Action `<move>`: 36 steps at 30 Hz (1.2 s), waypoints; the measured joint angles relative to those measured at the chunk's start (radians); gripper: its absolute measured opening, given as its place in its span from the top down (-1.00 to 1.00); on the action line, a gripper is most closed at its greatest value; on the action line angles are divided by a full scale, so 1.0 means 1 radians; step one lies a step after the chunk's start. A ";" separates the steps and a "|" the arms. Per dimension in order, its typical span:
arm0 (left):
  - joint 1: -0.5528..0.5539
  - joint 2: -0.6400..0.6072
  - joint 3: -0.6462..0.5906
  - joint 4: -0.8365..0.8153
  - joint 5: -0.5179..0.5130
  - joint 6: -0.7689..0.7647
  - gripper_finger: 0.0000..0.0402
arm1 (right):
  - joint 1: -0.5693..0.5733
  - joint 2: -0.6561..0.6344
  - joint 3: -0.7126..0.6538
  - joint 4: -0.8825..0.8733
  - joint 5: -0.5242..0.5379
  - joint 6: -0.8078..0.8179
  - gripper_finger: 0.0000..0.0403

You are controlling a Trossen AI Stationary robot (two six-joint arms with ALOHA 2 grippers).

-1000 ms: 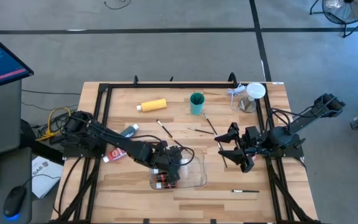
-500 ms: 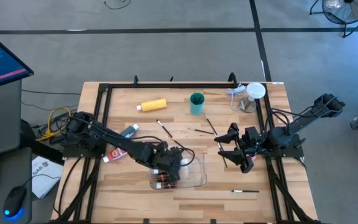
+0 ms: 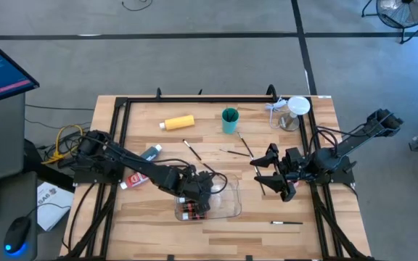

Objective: Pick & Place Paint Supplies
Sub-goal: Put the blue paint bottle into the transparent bin, then adjust the transparent bin

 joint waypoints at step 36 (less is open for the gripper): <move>-0.003 -0.019 -0.002 -0.022 0.001 -0.025 0.18 | 0.000 0.000 0.000 -0.008 0.000 0.002 -0.27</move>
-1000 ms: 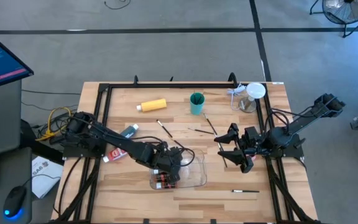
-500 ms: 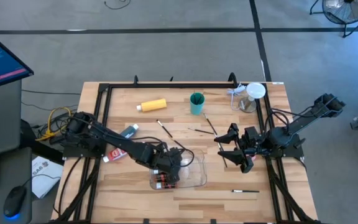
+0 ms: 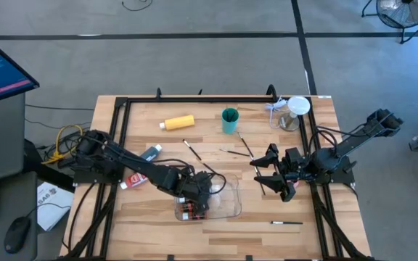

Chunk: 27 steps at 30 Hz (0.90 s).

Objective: Pick & Place Paint Supplies
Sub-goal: Adjust the transparent bin

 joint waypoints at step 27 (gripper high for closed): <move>0.030 -0.214 0.000 0.135 -0.205 -0.005 0.21 | -0.068 0.000 0.000 0.000 -0.003 0.188 -0.27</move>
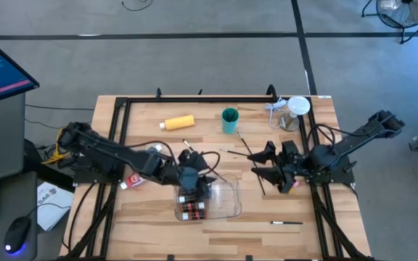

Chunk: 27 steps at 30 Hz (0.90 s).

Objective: Pick & Place Paint Supplies
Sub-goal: Adjust the transparent bin

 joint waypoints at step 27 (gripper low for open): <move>0.216 0.000 0.000 0.538 -0.038 -0.061 0.21 | -0.113 -0.153 0.000 0.020 -0.236 0.063 -0.27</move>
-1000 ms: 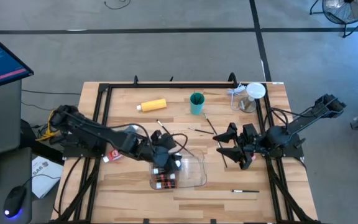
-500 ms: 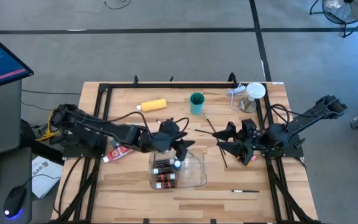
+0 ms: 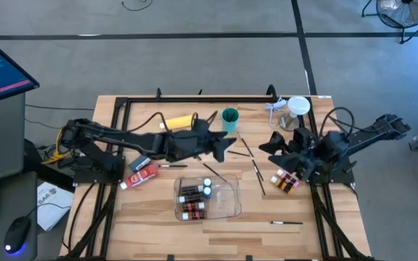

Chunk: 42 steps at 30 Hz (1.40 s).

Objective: Pick & Place Paint Supplies
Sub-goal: Adjust the transparent bin

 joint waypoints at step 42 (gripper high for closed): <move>0.216 0.000 0.000 0.000 0.394 0.180 0.21 | -0.692 -0.268 0.001 -1.001 -0.694 0.124 -0.27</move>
